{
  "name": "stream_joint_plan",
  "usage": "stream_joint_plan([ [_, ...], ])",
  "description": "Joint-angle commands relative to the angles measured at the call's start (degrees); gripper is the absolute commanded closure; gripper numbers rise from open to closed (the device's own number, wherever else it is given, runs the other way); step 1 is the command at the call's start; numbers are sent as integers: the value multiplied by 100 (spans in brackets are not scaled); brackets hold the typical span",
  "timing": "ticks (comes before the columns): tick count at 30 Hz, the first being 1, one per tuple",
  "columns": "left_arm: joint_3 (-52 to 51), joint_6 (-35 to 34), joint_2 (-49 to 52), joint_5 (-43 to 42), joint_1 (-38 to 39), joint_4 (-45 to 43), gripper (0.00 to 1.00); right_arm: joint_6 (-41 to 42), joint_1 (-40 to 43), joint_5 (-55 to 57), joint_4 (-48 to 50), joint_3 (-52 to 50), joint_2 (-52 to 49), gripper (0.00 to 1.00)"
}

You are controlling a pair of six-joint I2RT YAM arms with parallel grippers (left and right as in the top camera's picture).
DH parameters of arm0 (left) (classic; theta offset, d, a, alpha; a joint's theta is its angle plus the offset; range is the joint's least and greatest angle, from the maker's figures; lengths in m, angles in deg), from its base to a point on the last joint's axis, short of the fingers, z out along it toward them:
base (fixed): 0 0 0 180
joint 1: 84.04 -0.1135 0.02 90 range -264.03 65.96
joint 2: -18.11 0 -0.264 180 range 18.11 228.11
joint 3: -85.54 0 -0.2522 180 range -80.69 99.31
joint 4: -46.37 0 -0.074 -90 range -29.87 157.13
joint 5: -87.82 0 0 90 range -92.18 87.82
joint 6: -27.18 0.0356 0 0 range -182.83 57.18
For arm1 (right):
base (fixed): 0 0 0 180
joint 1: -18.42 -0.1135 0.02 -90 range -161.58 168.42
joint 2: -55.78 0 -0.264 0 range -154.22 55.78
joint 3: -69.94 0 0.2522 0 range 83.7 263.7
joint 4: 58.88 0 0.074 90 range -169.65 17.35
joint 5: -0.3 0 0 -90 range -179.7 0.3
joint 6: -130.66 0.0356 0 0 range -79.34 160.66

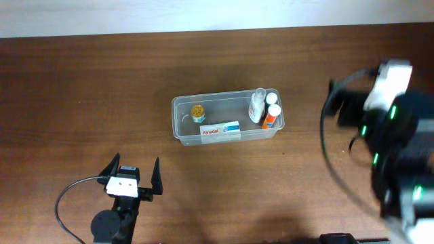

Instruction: Pack container

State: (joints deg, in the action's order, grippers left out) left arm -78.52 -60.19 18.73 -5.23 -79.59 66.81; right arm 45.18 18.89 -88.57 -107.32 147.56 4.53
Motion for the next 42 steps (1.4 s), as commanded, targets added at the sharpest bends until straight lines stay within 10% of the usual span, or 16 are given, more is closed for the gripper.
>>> stream_joint_plan([
  [1,-57,92,-33,-61,-28,-7,1,44,-256,105,413,-1325,1364,2],
  [15,-57,92,-33,-61,-28,-7,1,42,-271,-352,1742,-4411,4983,2],
  [42,-57,92,-33,-61,-28,-7,1,39,-271,-540,3751,-6312,5106,2],
])
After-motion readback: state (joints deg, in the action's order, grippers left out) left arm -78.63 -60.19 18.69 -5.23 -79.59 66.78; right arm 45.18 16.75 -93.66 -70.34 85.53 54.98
